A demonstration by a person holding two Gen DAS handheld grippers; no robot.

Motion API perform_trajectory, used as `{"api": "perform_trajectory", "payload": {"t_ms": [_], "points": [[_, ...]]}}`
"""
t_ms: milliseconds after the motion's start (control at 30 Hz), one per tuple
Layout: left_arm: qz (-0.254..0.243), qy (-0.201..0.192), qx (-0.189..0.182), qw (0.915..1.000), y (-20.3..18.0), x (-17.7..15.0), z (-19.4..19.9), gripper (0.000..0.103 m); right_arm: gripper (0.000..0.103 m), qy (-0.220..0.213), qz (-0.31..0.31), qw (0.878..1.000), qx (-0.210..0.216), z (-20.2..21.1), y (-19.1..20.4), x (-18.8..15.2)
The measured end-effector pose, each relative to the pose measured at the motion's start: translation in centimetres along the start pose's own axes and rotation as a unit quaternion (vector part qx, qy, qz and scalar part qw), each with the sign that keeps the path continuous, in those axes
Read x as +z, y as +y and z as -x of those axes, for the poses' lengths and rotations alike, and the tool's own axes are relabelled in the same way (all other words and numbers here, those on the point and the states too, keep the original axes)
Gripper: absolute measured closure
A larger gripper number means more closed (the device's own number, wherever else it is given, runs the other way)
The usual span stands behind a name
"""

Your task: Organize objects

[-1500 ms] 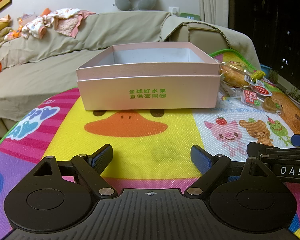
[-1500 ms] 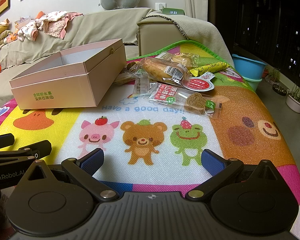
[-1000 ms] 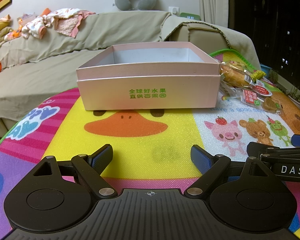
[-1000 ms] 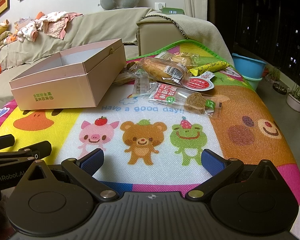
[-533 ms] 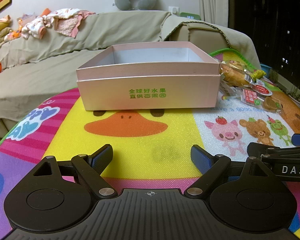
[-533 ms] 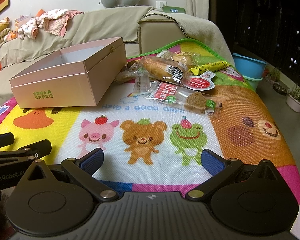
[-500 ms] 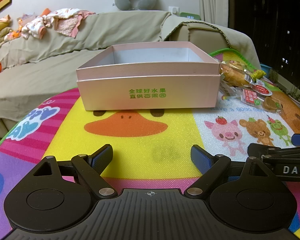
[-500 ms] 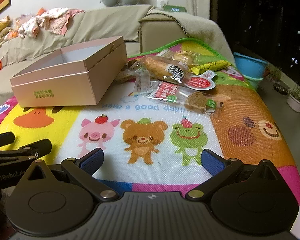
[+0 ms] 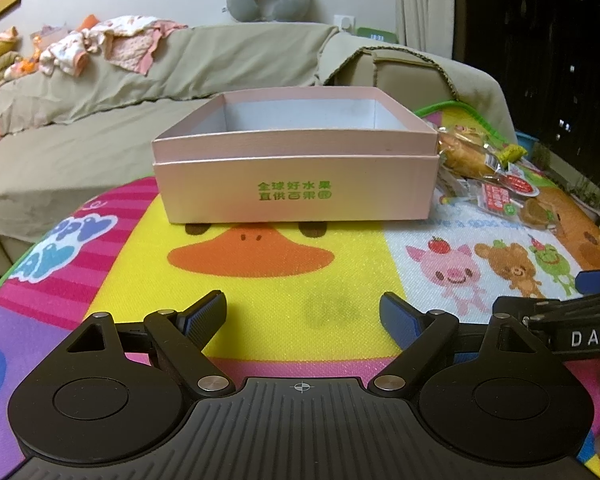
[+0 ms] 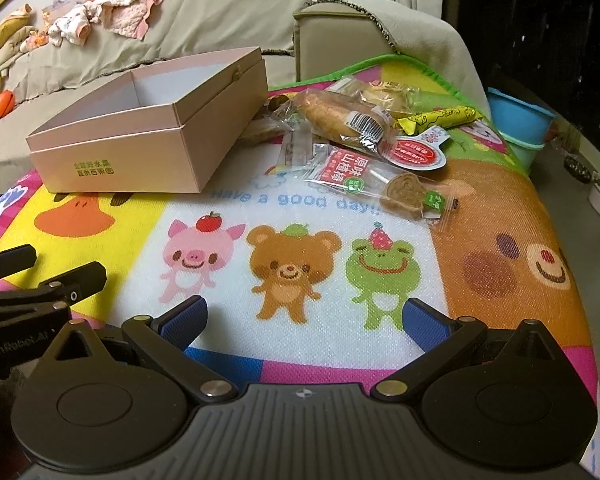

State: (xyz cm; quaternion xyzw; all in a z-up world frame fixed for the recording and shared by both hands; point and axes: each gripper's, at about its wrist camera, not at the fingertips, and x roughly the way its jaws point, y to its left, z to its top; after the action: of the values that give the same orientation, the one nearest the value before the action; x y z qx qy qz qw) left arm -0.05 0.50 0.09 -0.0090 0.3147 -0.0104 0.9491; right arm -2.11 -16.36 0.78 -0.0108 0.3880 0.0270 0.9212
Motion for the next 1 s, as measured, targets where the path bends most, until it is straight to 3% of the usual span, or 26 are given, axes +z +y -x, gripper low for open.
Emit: {"api": "perform_trajectory", "payload": {"t_ms": [333,500,600,700,733,900,967,1000], "points": [[-0.011,0.002,0.007,0.9999,-0.3,0.2,-0.2,0.013,0.0,-0.01,-0.003,1.0,0.007,0.3,-0.3,-0.2],[0.007,0.004,-0.031,0.9995,1.1,1.0,1.1,0.015,0.0,-0.023,-0.012,0.999,0.035,1.1,-1.0,0.0],[-0.006,-0.04,-0.051,0.9979,2.9,3.9,3.9,0.015,0.0,-0.072,-0.005,0.996,0.048,3.3,-1.7,1.8],[-0.023,-0.112,-0.023,0.9932,5.4,8.4,4.7,0.015,0.0,-0.124,0.005,0.991,0.057,6.1,-2.5,5.5],[-0.021,-0.118,-0.023,0.9925,6.3,9.6,4.2,0.015,0.0,-0.137,0.012,0.989,0.058,6.8,-2.7,7.0],[0.013,-0.038,-0.012,0.9991,10.9,14.7,-2.9,0.02,0.0,-0.158,0.046,0.985,0.055,7.9,-3.1,12.4],[0.021,-0.002,-0.015,0.9997,11.6,15.3,-5.5,0.026,0.004,-0.149,0.057,0.985,0.058,7.5,-3.3,13.9],[0.025,0.01,-0.015,0.9995,11.8,15.2,-6.4,0.034,0.006,-0.144,0.063,0.986,0.061,7.4,-3.3,14.3]]}}
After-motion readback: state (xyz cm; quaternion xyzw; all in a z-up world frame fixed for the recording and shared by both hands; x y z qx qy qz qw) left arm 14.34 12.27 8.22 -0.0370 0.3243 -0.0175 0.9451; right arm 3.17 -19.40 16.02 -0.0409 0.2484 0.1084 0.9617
